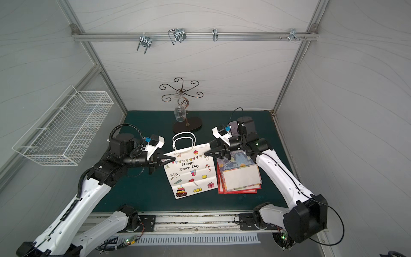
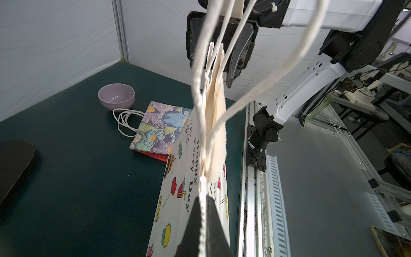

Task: Put away the paper bag
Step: Press the paper bag.

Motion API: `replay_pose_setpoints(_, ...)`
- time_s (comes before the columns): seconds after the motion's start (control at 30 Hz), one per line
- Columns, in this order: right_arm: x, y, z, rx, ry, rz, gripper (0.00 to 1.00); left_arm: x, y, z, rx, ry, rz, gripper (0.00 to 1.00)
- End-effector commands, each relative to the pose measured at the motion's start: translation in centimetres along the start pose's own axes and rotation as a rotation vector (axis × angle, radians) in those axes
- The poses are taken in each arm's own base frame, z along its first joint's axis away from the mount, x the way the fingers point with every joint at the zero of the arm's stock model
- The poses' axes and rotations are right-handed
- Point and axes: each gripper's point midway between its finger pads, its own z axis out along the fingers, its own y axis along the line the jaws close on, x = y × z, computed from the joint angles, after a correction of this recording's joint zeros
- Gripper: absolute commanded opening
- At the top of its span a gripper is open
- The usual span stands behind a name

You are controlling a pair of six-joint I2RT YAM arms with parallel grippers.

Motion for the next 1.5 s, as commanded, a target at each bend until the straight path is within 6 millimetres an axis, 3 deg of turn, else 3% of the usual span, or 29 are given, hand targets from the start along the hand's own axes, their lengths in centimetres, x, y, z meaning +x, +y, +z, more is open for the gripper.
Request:
replay_pose_setpoints(0.0, -0.6, 0.5, 0.2, -0.058, -0.025, 0.007, 0.21, -2.6, -0.3, -0.6, -0.004, -0.052, 0.016, 0.00)
replay_pose_setpoints(0.07, -0.7, 0.2, 0.3, -0.056, -0.025, 0.004, 0.00, -3.1, -0.1, -0.7, -0.013, -0.064, 0.017, 0.00)
replay_pose_setpoints(0.23, -1.0, -0.6, -0.2, -0.023, -0.035, -0.007, 0.00, -3.8, 0.1, -0.8, -0.033, -0.081, 0.013, 0.04)
replay_pose_setpoints(0.3, -1.6, -1.2, -0.9, 0.002, -0.057, 0.005, 0.00, -4.1, 0.5, -1.1, -0.073, -0.102, -0.001, 0.28)
replay_pose_setpoints(0.37, -2.4, -1.4, -1.6, 0.022, -0.079, 0.002, 0.00, -4.4, 0.7, -1.4, -0.099, -0.145, -0.002, 0.45)
replay_pose_setpoints(0.43, -2.8, -1.5, -1.9, 0.021, -0.089, 0.019, 0.00, -4.9, 0.8, -1.6, -0.116, -0.212, 0.002, 0.51)
replay_pose_setpoints(0.57, -3.5, -1.6, -2.0, 0.012, -0.094, 0.029, 0.00, -5.6, 0.8, -1.4, -0.069, -0.294, -0.035, 0.44)
replay_pose_setpoints(0.83, -4.2, -2.7, -2.0, 0.043, -0.108, 0.081, 0.00, -5.8, 0.4, -1.2, -0.037, -0.307, -0.018, 0.00)
replay_pose_setpoints(1.0, -4.4, -3.0, -2.1, 0.063, -0.105, 0.132, 0.00, -5.8, 0.0, -1.5, -0.032, -0.322, -0.009, 0.00)
replay_pose_setpoints(1.03, -4.2, -2.9, -1.9, 0.060, -0.097, 0.149, 0.28, -6.0, 0.0, -1.5, -0.030, -0.326, -0.005, 0.00)
replay_pose_setpoints(1.07, -4.0, -2.6, -1.8, 0.047, -0.088, 0.155, 0.47, -6.2, -0.1, -1.6, -0.027, -0.329, -0.002, 0.00)
replay_pose_setpoints(1.1, -3.8, -2.1, -1.5, 0.022, -0.078, 0.157, 0.56, -6.2, -0.2, -1.5, -0.019, -0.328, -0.001, 0.00)
replay_pose_setpoints(1.17, -3.6, -0.9, -0.7, -0.033, -0.053, 0.126, 0.60, -6.4, -0.3, -1.3, 0.008, -0.320, -0.006, 0.00)
replay_pose_setpoints(1.23, -3.6, -0.2, -0.2, -0.081, -0.049, 0.118, 0.56, -6.5, -0.4, -1.1, 0.034, -0.309, -0.016, 0.00)
replay_pose_setpoints(1.3, -3.6, -0.2, 0.1, -0.105, -0.052, 0.125, 0.46, -6.6, -0.4, -0.9, 0.055, -0.302, -0.029, 0.00)
replay_pose_setpoints(1.47, -3.6, -0.4, 0.2, -0.105, -0.054, 0.120, 0.05, -7.2, -0.4, -0.9, 0.065, -0.306, -0.031, 0.00)
